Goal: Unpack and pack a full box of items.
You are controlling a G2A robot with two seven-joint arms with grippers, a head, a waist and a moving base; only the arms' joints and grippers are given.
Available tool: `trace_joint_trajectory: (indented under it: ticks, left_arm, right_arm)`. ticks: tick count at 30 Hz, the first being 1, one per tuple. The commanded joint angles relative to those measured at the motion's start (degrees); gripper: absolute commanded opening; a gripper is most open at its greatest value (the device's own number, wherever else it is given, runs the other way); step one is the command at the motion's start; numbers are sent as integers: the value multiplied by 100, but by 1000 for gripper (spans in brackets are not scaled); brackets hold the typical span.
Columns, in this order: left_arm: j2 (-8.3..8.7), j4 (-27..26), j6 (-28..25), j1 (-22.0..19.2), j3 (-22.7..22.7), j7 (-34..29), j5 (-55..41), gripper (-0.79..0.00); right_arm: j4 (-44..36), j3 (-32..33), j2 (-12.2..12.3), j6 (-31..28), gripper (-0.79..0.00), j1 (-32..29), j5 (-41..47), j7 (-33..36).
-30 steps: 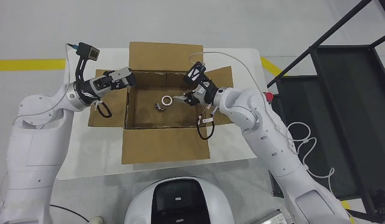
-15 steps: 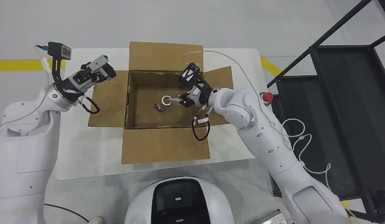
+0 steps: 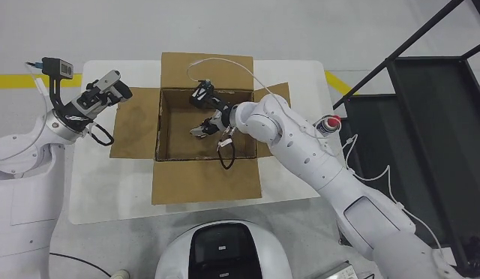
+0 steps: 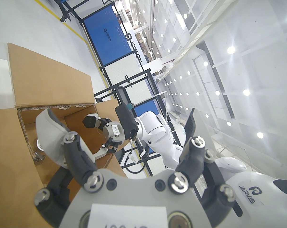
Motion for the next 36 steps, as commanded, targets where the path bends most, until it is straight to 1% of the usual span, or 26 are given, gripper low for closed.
trace_joint_trajectory:
  ticks: [1,6,8,11,15,17,18,19,21,26,28,29,30,31,36]
  left_arm:
    - [0,0,0,0,0,0,0,0]
    - [0,0,0,0,0,0,0,0]
    - [0,0,0,0,0,0,0,0]
    - [0,0,0,0,0,0,0,0]
    - [0,0,0,0,0,0,0,0]
    - [0,0,0,0,0,0,0,0]
    - [0,0,0,0,0,0,0,0]
    - [0,0,0,0,0,0,0,0]
    - [0,0,0,0,0,0,0,0]
    - [0,0,0,0,0,0,0,0]
    - [0,0,0,0,0,0,0,0]
    - [0,0,0,0,0,0,0,0]
    - [0,0,0,0,0,0,0,0]
    - [0,0,0,0,0,0,0,0]
    - [0,0,0,0,0,0,0,0]
  right_arm:
    - [0,0,0,0,0,0,1,1]
    - [0,0,0,0,0,0,1,1]
    - [29,-5,-9,154,0,-24,-74,-101]
    - [149,-150,-82,263,0,62,18,-16]
    - [624,-384,-217,371,0,265,150,22]
    - [839,-502,-283,361,-237,371,173,33]
    - [949,-548,-311,388,-243,424,158,47]
    - [1055,-585,-338,453,-194,468,131,42]
    - [1240,-659,-387,533,-237,531,82,26]
    - [1642,-805,-498,586,-231,638,22,-77]
    - [1811,-859,-548,648,-262,697,-20,-127]
    - [1891,-909,-577,698,-292,735,-87,-122]
    - [1974,-956,-608,734,-382,769,-133,-134]
    - [2068,-980,-641,794,-406,796,-125,-163]
    - [2490,-1085,-824,900,-425,925,56,-306]
